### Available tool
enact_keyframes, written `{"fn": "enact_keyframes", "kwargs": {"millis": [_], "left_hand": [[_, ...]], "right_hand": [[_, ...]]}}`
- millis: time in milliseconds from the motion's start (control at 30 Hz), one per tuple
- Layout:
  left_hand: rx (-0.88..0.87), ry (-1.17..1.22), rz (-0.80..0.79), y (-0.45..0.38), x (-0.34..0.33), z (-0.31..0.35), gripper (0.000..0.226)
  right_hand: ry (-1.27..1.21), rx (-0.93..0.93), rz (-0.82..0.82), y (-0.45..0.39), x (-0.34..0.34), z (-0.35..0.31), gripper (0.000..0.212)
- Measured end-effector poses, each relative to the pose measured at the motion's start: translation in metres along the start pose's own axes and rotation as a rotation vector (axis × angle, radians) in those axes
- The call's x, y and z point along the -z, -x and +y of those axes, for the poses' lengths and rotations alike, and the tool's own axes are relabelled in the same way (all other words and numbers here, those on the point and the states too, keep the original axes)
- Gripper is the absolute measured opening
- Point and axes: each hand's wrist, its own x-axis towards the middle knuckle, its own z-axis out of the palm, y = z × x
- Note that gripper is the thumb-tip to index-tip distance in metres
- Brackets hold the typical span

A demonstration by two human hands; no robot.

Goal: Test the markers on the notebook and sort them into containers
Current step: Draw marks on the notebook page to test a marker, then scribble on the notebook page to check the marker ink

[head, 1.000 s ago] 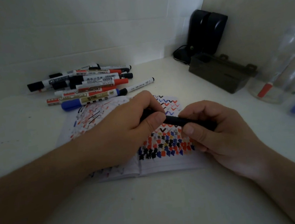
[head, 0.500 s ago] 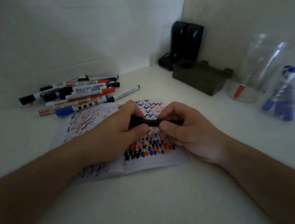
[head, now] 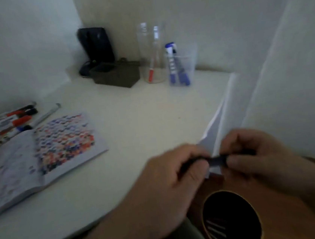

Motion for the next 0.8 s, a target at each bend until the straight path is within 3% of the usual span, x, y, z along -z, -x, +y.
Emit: {"fn": "enact_keyframes", "kwargs": {"millis": [67, 200, 267, 433, 567, 667, 800], "left_hand": [[0.092, 0.006, -0.153, -0.011, -0.061, -0.015, 0.018], [0.545, 0.036, -0.569, -0.039, -0.162, -0.084, 0.023], [0.723, 0.084, -0.657, -0.04, -0.196, -0.111, 0.028], [0.838, 0.068, -0.615, -0.04, -0.222, -0.144, 0.044], [0.814, 0.102, -0.545, -0.043, -0.215, -0.134, 0.037], [0.757, 0.112, -0.501, -0.042, -0.211, -0.133, 0.034], [0.638, 0.179, -0.399, -0.051, -0.196, -0.117, 0.036]], "right_hand": [[0.048, -0.163, 0.101, 0.041, 0.026, 0.052, 0.016], [0.154, -0.528, 0.188, 0.091, 0.048, 0.175, 0.013], [0.167, -0.657, 0.209, 0.104, 0.048, 0.23, 0.014], [0.116, -0.91, 0.195, 0.113, 0.041, 0.314, 0.019], [-0.076, -1.008, 0.318, 0.105, 0.039, 0.34, 0.035], [-0.098, -0.949, 0.332, 0.089, 0.042, 0.326, 0.052], [0.182, -0.707, 0.358, 0.062, 0.046, 0.268, 0.028]]}}
